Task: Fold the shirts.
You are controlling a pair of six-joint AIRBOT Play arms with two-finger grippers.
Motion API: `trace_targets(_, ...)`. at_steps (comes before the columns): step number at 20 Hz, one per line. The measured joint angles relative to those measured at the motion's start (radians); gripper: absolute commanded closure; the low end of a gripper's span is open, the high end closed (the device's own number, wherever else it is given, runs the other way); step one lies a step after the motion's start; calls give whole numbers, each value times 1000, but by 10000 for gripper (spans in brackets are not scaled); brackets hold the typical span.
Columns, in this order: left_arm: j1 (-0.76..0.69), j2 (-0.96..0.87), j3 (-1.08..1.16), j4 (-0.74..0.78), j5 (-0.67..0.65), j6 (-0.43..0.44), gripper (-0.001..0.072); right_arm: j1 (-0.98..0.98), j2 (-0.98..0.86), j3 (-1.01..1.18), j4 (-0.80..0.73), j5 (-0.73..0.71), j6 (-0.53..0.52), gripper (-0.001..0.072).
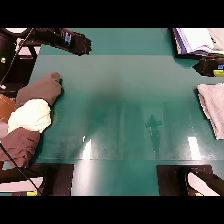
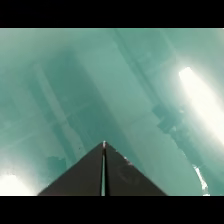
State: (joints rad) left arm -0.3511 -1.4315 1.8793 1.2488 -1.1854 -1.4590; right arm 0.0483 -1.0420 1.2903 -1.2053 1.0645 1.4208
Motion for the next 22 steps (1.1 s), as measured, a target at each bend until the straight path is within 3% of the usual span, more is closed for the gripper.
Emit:
trace_targets(14,0,0,0,-11,8,-1,680,0,0,0,0,0,0,696)
trace_targets(15,0,0,0,-10,19,6,459,0,0,0,0,0,0,696)
trace_targets(16,4,0,0,-4,27,18,115,0,0,0,0,0,0,696)
trace_targets(18,26,0,0,51,32,14,87,0,0,0,2,0,0,696)
trace_targets(22,153,0,-41,241,4,-80,87,0,0,0,23,0,0,696)
